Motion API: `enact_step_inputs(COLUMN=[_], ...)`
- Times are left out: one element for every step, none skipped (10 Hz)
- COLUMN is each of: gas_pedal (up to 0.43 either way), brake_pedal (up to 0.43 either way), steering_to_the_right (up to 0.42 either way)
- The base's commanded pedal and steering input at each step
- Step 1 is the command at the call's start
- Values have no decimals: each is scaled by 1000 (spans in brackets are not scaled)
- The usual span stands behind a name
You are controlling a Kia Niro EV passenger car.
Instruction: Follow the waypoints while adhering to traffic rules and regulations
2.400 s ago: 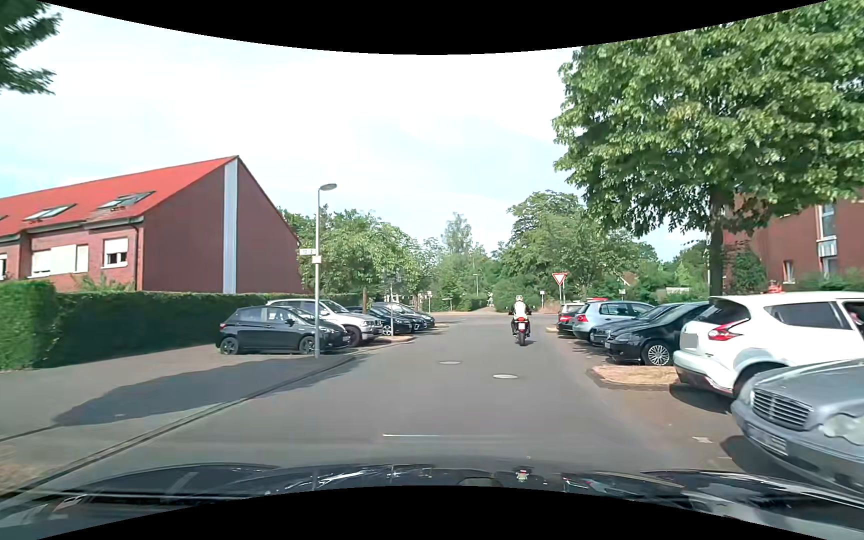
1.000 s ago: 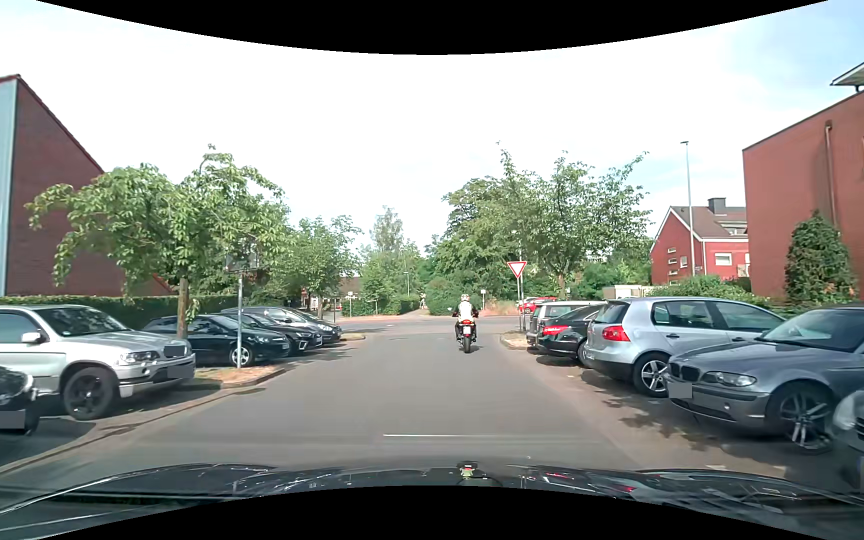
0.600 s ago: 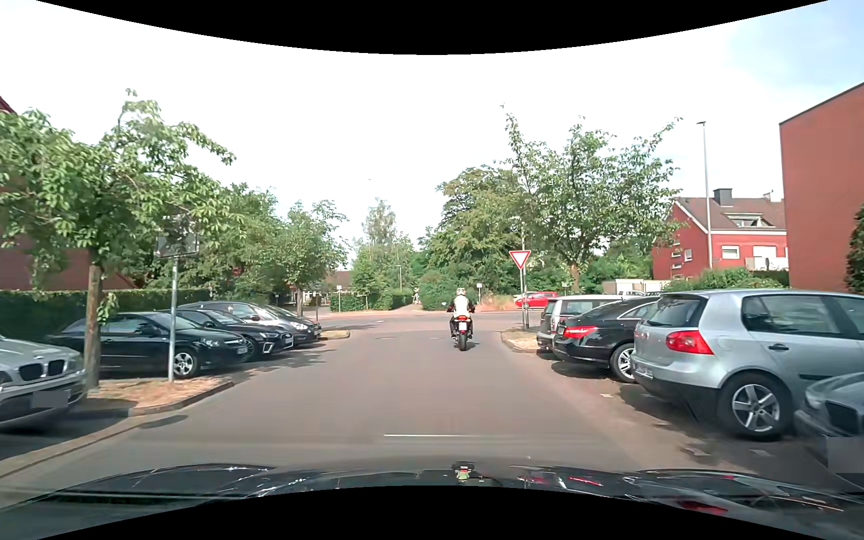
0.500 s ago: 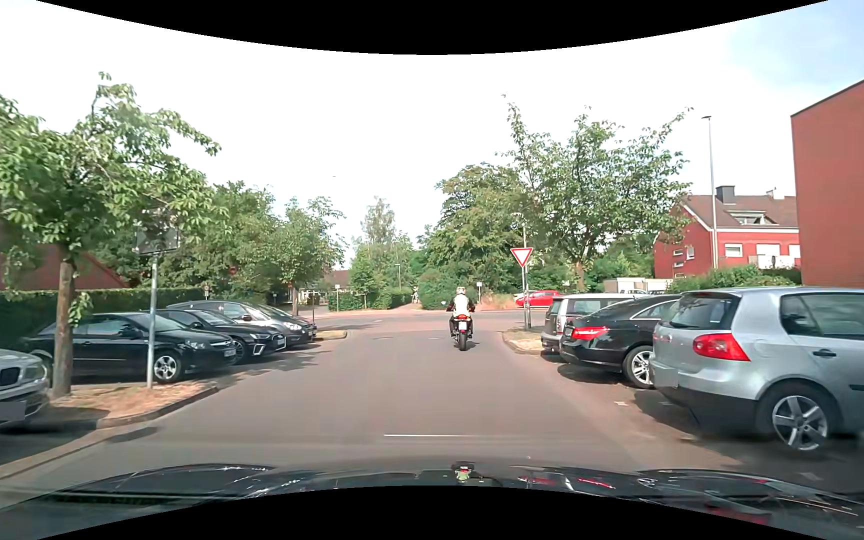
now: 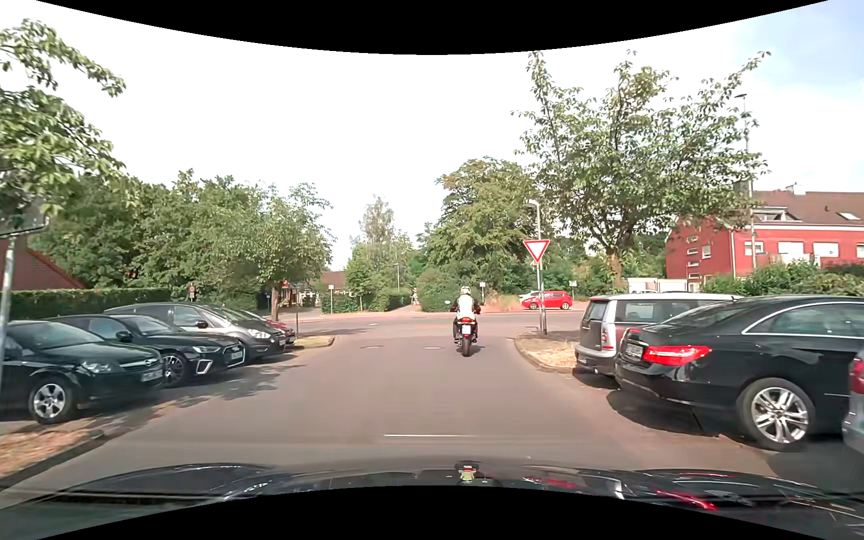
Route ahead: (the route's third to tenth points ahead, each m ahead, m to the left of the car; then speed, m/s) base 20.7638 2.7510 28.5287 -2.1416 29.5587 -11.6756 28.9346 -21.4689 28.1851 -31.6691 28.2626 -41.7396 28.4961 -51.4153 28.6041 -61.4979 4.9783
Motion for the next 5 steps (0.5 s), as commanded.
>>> enact_step_inputs(gas_pedal=[0, 0, 0, 0, 0], brake_pedal=[0, 0, 0, 0, 0], steering_to_the_right=[-2, -2, -1, -1, -1])
